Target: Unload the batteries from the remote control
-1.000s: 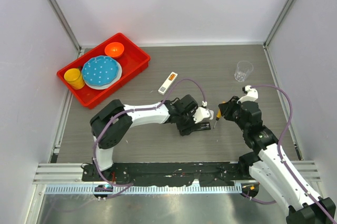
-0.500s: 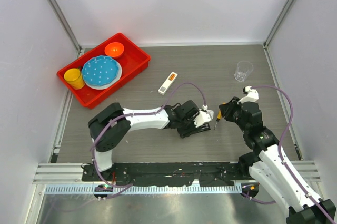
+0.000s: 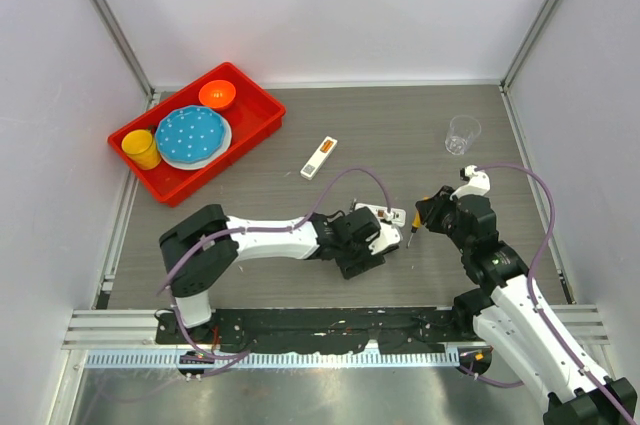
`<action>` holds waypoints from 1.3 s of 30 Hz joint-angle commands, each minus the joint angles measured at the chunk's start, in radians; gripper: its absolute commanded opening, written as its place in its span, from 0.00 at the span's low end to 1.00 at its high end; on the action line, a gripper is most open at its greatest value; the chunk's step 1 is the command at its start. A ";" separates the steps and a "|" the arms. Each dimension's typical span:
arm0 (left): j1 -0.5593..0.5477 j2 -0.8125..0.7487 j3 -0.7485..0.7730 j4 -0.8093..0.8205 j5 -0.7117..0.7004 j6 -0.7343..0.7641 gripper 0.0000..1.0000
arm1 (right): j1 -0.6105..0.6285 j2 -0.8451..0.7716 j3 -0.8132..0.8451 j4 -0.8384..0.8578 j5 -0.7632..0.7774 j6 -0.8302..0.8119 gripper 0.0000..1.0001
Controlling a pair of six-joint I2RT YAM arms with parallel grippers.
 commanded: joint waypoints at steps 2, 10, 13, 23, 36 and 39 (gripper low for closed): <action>-0.003 -0.120 -0.013 0.075 -0.069 0.003 0.70 | 0.003 0.001 0.002 0.034 0.013 -0.011 0.01; 0.040 -0.147 0.003 0.074 -0.083 0.042 0.81 | 0.003 0.011 -0.015 0.057 0.006 -0.005 0.01; 0.060 -0.181 0.011 0.130 -0.121 0.034 0.82 | 0.003 0.014 -0.019 0.057 0.000 -0.002 0.01; 0.179 -0.353 -0.044 0.353 -0.254 -0.165 1.00 | 0.003 0.025 -0.013 0.062 0.007 -0.003 0.01; 0.374 -0.677 -0.487 0.527 0.162 -0.468 1.00 | 0.003 0.093 -0.016 0.132 -0.020 0.004 0.01; 0.374 -0.669 -0.521 0.486 0.210 -0.492 1.00 | 0.003 0.112 -0.015 0.148 -0.033 0.007 0.01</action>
